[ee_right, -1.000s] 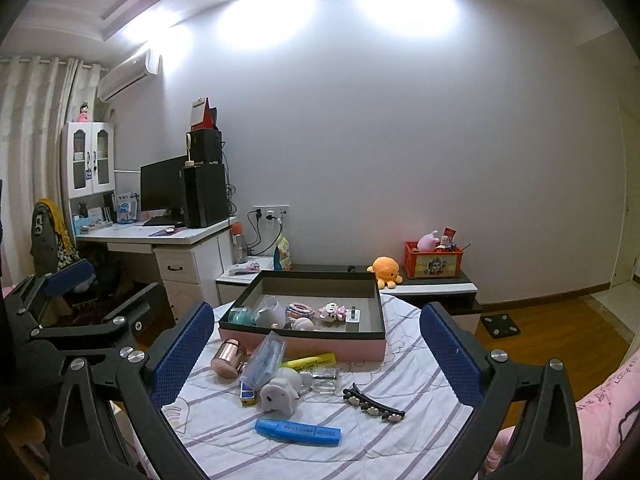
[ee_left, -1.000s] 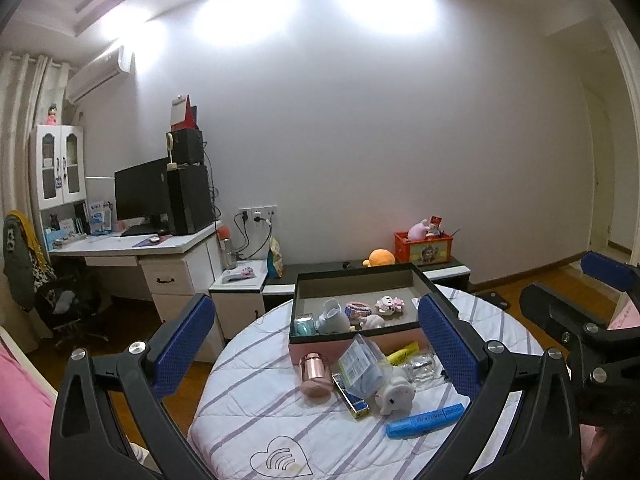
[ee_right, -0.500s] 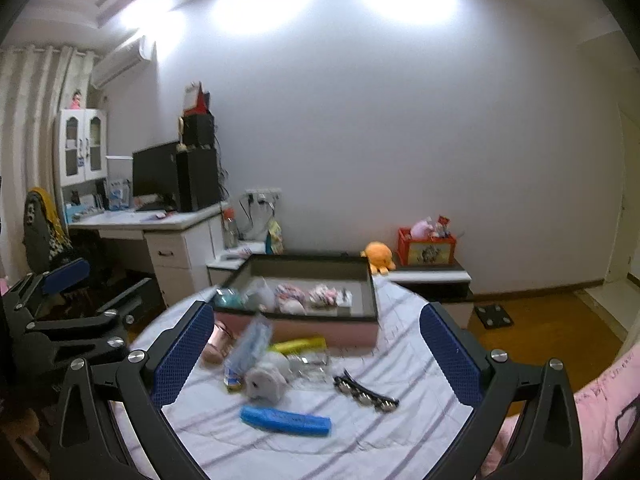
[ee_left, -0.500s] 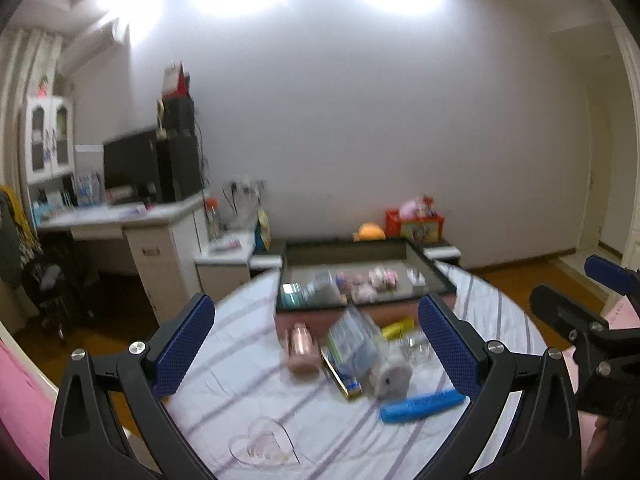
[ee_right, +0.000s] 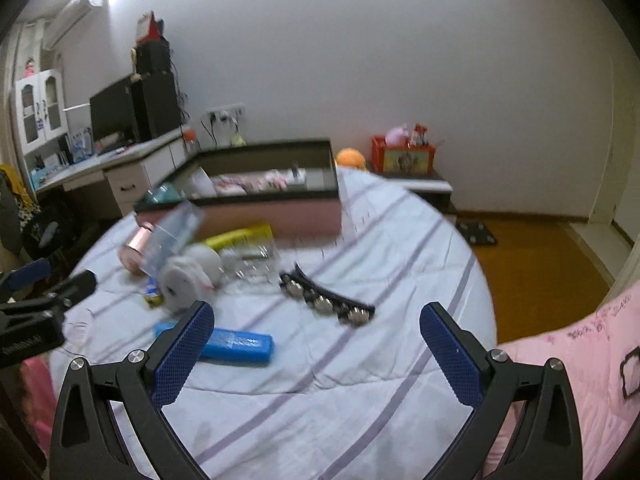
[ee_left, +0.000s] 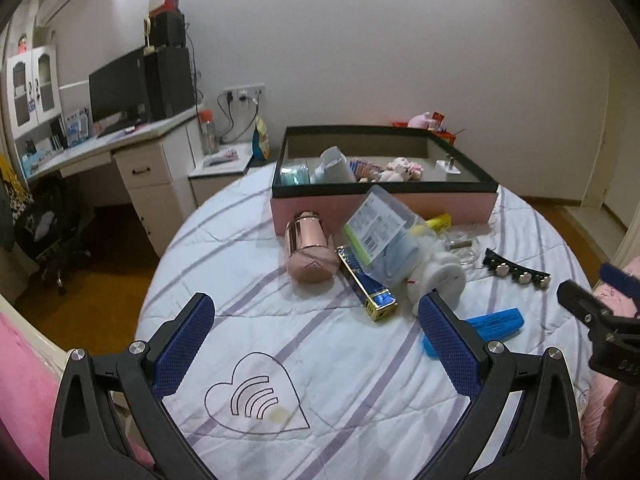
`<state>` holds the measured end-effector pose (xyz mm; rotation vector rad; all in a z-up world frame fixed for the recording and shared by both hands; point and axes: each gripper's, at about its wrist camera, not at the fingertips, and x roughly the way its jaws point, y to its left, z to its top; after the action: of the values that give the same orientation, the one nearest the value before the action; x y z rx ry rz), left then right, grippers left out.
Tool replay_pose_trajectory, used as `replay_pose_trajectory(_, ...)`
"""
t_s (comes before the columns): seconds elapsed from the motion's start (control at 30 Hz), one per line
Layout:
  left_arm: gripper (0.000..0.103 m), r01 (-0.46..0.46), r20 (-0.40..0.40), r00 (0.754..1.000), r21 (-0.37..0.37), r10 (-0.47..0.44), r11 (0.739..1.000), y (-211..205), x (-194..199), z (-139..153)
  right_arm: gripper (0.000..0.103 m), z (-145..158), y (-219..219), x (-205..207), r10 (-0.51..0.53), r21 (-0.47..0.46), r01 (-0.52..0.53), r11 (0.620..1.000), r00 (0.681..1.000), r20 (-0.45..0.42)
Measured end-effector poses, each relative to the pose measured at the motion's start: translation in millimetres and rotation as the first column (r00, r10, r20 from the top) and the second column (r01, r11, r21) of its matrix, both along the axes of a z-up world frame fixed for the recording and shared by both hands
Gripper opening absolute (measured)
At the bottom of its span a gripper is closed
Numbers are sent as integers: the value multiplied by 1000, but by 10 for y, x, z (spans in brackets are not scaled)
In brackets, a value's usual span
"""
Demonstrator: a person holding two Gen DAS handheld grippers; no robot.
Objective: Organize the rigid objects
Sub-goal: 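Reach the left tool to the clear toothbrush case while the right tool reaches the white figure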
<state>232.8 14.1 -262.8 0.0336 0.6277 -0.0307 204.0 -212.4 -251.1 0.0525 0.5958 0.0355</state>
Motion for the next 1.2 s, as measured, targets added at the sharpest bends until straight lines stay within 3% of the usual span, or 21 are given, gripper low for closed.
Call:
replay_pose_trajectory(0.27, 103, 56, -15, 998, -26, -56, 998, -208, 319, -13, 103, -191, -52, 207, 9, 20, -7, 1000, 998, -58)
replay_pose_trajectory(0.43, 103, 105, -20, 994, 4, -105, 994, -503, 585, -2, 103, -206, -124, 318, -1, 29, 3, 1000, 997, -72)
replay_pose_trajectory(0.63, 102, 95, -59, 994, 75, -91, 993, -704, 907, -90, 103, -226, -257, 458, -7, 51, 11, 999, 997, -83)
replay_pose_trajectory(0.7, 96, 88, -70, 994, 85, -82, 993, -689, 978, -119, 103, -242, -279, 509, -5, 57, 10, 998, 996, -86)
replay_pose_trajectory(0.83, 79, 96, -91, 991, -2, -96, 995, -549, 1056, -141, 103, -272, -294, 588, 4, 71, 3, 998, 995, -95)
replay_pose_trajectory(0.9, 66, 103, -99, 990, -19, -104, 994, -521, 1067, -156, 103, -278, -282, 622, 11, 73, -4, 997, 995, -96)
replay_pose_trajectory(0.97, 44, 108, -115, 988, 11, -106, 994, -514, 1066, -189, 103, -281, -263, 656, 21, 73, -13, 997, 995, -100)
replay_pose_trajectory(1.07, 37, 121, -136, 983, -45, -126, 992, -425, 1076, -223, 103, -281, -253, 671, 24, 72, -17, 997, 995, -99)
replay_pose_trajectory(1.2, 36, 122, -121, 984, -53, -128, 991, -409, 1070, -212, 103, -275, -235, 682, 25, 72, -18, 997, 995, -97)
